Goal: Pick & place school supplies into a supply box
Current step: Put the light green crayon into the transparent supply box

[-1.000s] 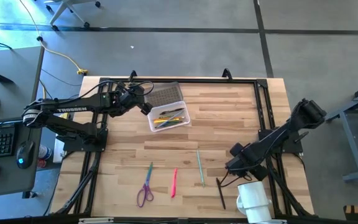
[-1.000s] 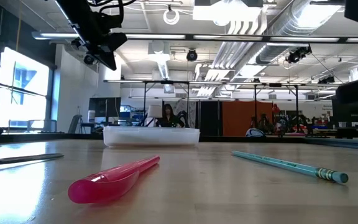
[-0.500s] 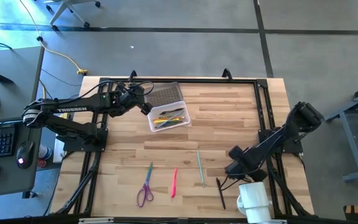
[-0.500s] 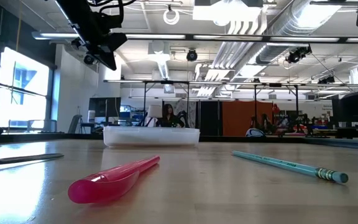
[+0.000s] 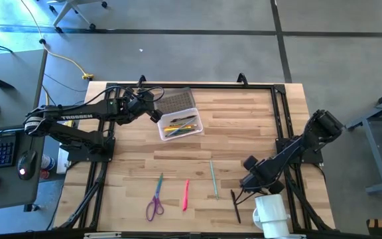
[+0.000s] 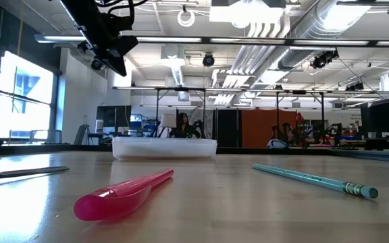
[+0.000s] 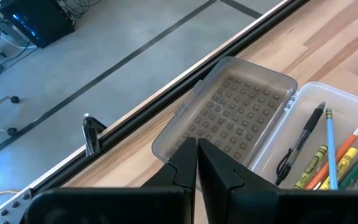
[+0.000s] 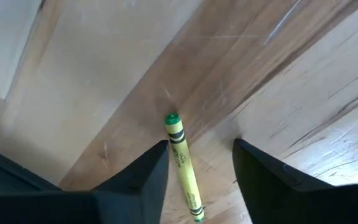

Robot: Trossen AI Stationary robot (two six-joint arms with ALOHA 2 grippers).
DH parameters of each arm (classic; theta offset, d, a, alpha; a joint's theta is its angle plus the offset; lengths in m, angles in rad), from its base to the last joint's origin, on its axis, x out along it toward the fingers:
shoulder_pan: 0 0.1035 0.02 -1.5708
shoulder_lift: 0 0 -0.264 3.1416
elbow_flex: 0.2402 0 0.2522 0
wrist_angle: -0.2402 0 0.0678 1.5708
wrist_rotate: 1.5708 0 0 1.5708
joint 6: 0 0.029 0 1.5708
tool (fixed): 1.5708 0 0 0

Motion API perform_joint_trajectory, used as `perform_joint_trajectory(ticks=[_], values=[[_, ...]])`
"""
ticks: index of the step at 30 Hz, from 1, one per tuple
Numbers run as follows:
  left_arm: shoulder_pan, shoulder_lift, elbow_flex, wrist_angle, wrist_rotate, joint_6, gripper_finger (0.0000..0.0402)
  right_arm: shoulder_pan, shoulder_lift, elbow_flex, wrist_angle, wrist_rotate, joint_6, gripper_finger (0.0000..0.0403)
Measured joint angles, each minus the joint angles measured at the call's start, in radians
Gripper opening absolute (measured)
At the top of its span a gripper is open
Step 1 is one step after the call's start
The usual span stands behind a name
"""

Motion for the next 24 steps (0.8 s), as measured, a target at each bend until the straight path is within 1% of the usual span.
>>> perform_joint_trajectory(ticks=[7, 14, 18, 24], values=[[0.0, 0.0, 0.0, -0.001, 0.007, 0.005, 0.005, 0.005, 0.002, -0.002, 0.003, 0.017, 0.002, 0.0084], [0.0, 0.0, 0.0, -0.003, 0.021, 0.007, 0.005, -0.011, 0.006, 0.017, 0.0, 0.068, 0.024, 0.0028], [0.0, 0.0, 0.0, -0.003, 0.021, 0.007, 0.005, -0.047, 0.006, 0.029, 0.017, 0.046, 0.039, 0.0009], [0.0, 0.0, 0.0, -0.002, 0.02, 0.007, 0.005, -0.081, 0.006, 0.031, 0.021, 0.04, 0.074, 0.0009]])
